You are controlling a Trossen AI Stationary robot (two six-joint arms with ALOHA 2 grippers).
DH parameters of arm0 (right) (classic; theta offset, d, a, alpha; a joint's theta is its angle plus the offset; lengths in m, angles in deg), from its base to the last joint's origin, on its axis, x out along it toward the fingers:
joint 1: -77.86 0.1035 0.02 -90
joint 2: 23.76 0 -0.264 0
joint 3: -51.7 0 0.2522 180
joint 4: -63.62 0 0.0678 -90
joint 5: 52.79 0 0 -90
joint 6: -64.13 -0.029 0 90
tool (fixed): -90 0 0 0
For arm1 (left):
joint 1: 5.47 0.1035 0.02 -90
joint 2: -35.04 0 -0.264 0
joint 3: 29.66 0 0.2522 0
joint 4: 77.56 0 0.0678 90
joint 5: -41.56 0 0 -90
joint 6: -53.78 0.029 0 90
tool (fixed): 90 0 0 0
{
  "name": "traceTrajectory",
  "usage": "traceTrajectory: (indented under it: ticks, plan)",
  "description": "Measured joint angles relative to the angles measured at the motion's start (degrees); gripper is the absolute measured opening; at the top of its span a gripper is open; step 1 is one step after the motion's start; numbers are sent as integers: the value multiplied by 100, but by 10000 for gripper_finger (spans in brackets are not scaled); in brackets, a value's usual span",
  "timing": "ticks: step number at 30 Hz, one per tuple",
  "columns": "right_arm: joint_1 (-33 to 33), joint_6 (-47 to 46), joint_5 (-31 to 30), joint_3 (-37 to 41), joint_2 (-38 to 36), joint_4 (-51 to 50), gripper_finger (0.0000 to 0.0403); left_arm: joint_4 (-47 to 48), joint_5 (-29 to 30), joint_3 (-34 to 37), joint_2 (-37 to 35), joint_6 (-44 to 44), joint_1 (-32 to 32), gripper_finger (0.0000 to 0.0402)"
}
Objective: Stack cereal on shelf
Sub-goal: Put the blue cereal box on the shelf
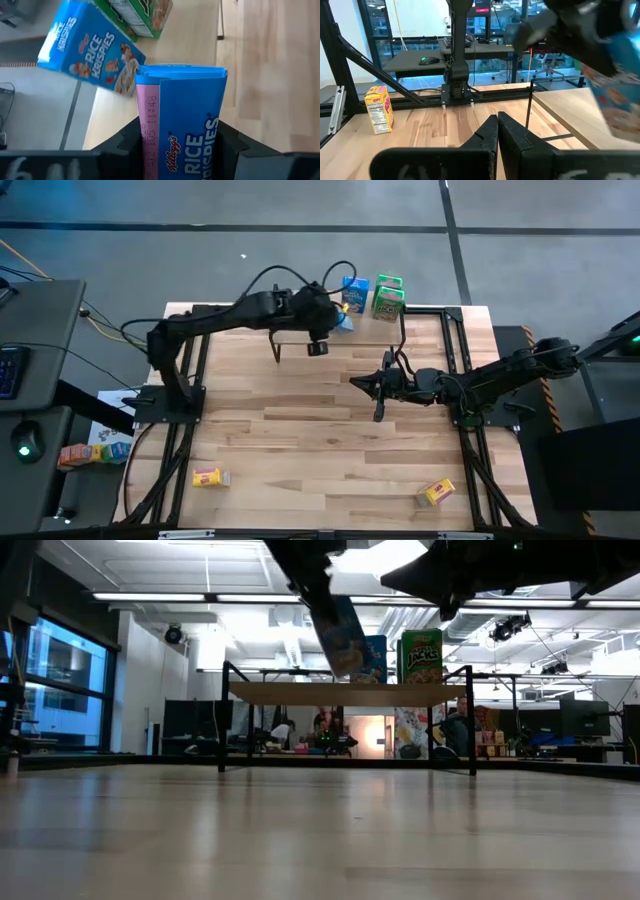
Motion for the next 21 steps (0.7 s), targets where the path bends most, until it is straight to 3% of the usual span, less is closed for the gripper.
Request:
traceTrajectory:
  ticks: [6, 21]
  plan:
    - [0, -2, 0, 0, 0, -49, 0, -316, -31, -149, 355, 170, 86, 142]
    - [0, 9, 2, 0, 0, -133, 0, -401, -199, -149, 336, 172, 81, 142]
